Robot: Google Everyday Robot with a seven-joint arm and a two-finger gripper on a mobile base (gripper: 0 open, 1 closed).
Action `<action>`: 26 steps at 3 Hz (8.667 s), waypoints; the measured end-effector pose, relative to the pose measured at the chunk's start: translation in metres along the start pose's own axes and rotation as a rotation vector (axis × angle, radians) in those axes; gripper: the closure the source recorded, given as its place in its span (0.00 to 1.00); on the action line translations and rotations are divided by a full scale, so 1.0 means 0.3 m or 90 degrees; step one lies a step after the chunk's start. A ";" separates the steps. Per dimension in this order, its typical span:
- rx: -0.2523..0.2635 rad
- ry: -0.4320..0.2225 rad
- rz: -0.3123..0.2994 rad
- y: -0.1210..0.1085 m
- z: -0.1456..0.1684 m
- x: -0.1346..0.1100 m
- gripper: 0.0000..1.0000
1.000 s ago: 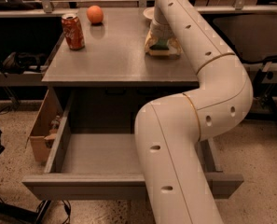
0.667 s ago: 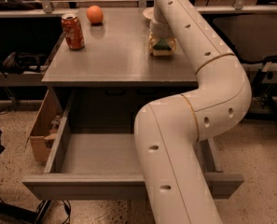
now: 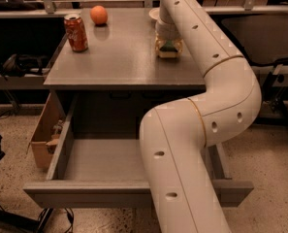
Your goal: Place sponge into top drawer
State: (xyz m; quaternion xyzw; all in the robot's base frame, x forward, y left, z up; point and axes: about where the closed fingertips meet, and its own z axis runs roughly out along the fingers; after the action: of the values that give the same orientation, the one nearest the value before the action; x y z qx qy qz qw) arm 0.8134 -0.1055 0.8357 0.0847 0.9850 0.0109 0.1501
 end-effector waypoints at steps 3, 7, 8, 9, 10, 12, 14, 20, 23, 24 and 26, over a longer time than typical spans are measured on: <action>0.066 -0.038 -0.181 -0.120 -0.268 -0.007 1.00; 0.083 0.082 -0.303 -0.500 -0.393 0.237 1.00; 0.021 0.093 -0.341 -0.606 -0.438 0.409 1.00; -0.045 0.112 -0.365 -0.645 -0.408 0.564 1.00; -0.129 0.090 -0.431 -0.607 -0.388 0.704 1.00; -0.328 0.043 -0.575 -0.390 -0.311 0.949 1.00; -0.227 0.025 -0.664 -0.087 -0.092 1.108 1.00; -0.005 -0.011 -0.599 -0.076 0.363 0.818 0.13; -0.118 -0.044 -0.613 -0.102 0.300 0.935 0.00; -0.171 -0.104 -0.571 -0.277 0.135 1.021 0.00; -0.150 -0.147 -0.508 -0.540 -0.299 0.976 0.00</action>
Offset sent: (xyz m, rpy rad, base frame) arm -0.0926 -0.0372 0.0704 -0.2420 -0.0033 0.2815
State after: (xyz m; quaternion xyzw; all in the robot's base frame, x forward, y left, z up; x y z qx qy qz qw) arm 0.4847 -0.2149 0.8276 -0.3199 0.9093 0.0551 0.2603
